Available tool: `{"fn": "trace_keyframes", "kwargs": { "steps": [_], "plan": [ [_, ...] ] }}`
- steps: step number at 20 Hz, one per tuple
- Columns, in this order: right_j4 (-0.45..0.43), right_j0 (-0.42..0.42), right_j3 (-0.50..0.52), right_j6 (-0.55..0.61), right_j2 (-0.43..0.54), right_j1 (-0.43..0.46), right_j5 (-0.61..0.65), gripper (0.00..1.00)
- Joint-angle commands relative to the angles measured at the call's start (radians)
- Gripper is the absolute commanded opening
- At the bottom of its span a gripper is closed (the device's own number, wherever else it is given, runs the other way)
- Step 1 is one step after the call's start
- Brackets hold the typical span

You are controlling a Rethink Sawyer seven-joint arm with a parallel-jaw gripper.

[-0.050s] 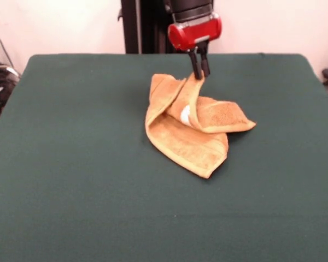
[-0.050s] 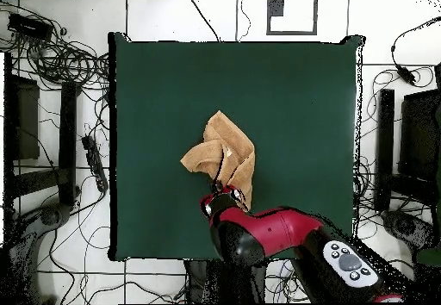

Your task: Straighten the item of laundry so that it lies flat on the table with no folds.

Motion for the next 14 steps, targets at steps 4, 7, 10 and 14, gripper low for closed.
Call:
{"fn": "trace_keyframes", "kwargs": {
  "steps": [4, 7, 10, 14],
  "plan": [
    [-0.133, -0.113, 0.102, -0.071, 0.2, 0.06, 0.197, 0.0],
    [-0.152, -0.144, 0.127, -0.084, 0.219, 0.057, 0.227, 0.0],
    [-0.166, -0.175, 0.163, -0.088, 0.241, 0.043, 0.244, 0.0],
    [-0.197, -0.167, 0.194, -0.062, 0.231, 0.02, 0.234, 0.0]
  ]
}}
